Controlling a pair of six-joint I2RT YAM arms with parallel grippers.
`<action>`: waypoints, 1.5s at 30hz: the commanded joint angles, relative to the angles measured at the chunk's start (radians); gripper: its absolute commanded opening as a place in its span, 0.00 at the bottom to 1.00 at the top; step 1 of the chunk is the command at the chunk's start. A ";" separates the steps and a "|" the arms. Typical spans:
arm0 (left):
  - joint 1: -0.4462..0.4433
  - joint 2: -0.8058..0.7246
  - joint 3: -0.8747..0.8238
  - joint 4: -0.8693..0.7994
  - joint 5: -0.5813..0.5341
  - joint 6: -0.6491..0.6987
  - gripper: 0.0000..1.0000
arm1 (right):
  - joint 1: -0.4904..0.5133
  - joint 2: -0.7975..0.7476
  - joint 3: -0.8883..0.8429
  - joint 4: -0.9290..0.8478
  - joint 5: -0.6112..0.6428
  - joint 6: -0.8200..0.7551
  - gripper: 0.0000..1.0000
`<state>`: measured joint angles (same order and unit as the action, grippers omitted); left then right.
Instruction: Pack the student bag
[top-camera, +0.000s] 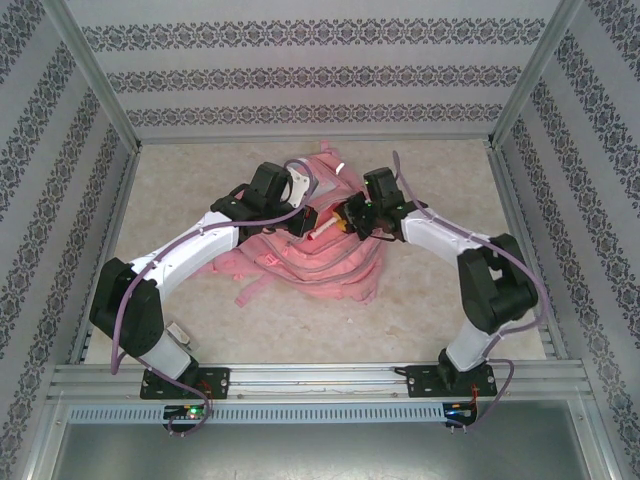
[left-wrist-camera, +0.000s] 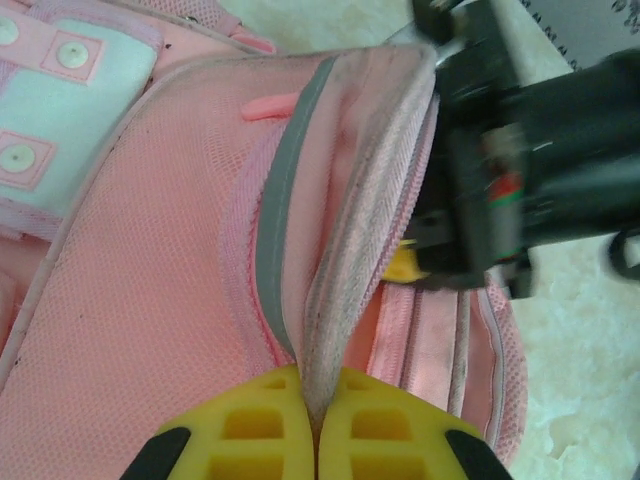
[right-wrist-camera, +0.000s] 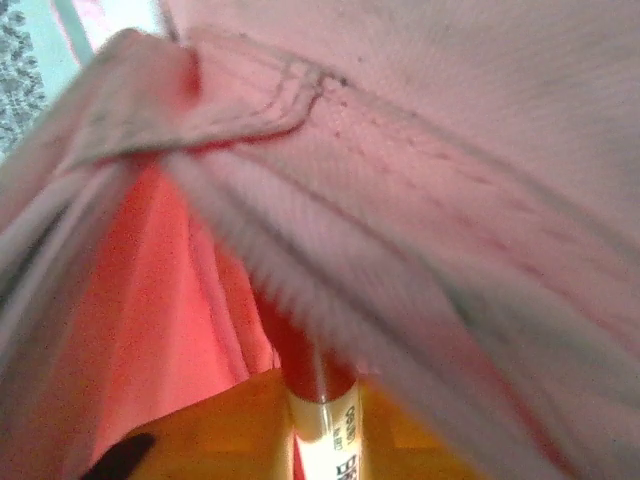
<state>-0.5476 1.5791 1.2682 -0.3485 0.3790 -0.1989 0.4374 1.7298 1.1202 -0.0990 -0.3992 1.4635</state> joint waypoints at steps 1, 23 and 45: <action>0.006 -0.032 0.036 0.183 0.030 -0.024 0.00 | 0.027 0.032 0.053 0.075 0.048 0.040 0.42; 0.005 0.171 -0.075 0.376 0.093 0.004 0.00 | -0.507 -0.435 -0.141 -0.698 0.063 -0.837 0.61; 0.152 0.156 -0.044 0.203 -0.222 0.090 0.00 | -0.089 0.209 0.429 -0.369 -0.471 -1.036 0.54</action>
<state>-0.4286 1.6981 1.2167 -0.0807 0.2352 -0.1383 0.3286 1.9373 1.5108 -0.4999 -0.8062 0.4561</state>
